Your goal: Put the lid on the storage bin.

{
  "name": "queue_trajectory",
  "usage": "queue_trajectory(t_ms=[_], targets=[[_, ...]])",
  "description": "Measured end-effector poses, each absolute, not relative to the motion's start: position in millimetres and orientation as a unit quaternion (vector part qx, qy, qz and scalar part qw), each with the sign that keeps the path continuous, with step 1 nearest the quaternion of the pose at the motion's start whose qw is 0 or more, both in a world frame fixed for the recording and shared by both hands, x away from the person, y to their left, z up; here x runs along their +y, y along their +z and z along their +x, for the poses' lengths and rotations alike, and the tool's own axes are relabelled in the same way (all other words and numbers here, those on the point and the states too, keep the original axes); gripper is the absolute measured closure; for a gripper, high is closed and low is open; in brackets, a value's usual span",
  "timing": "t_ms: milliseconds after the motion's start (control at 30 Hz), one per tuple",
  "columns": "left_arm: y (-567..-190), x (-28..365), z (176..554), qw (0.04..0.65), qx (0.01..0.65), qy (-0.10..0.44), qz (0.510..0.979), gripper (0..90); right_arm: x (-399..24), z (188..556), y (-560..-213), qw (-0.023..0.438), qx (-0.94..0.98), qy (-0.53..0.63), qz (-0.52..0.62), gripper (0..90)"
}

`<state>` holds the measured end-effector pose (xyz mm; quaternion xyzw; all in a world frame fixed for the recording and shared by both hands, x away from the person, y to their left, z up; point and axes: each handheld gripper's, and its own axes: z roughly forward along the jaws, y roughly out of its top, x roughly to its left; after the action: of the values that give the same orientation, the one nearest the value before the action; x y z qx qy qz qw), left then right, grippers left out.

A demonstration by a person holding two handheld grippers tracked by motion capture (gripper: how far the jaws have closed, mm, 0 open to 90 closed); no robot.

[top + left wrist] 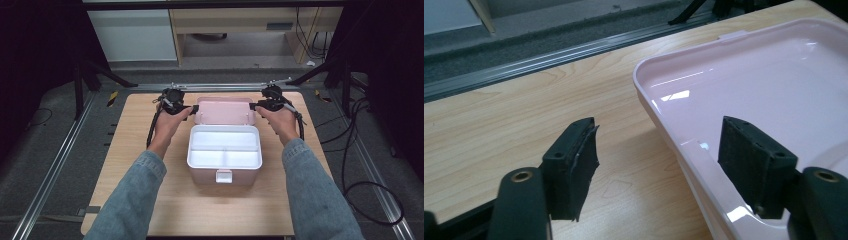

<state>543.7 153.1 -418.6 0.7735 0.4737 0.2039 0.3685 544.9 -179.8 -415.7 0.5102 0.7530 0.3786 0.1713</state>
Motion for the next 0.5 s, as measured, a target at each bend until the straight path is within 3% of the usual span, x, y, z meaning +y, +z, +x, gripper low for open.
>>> queue_trajectory(t_ms=[333, 500], targets=[[-441, 149, 561, 0.369, 0.503, 0.195, 0.756, 39.5, -173, 563, -437, 0.16, 0.75, 0.356, 0.533, 58.9], [-444, 146, 567, 0.377, 0.51, 0.193, 0.749, 46.3, -168, 568, -441, 0.165, 0.753, 0.344, 0.536, 67.1]])
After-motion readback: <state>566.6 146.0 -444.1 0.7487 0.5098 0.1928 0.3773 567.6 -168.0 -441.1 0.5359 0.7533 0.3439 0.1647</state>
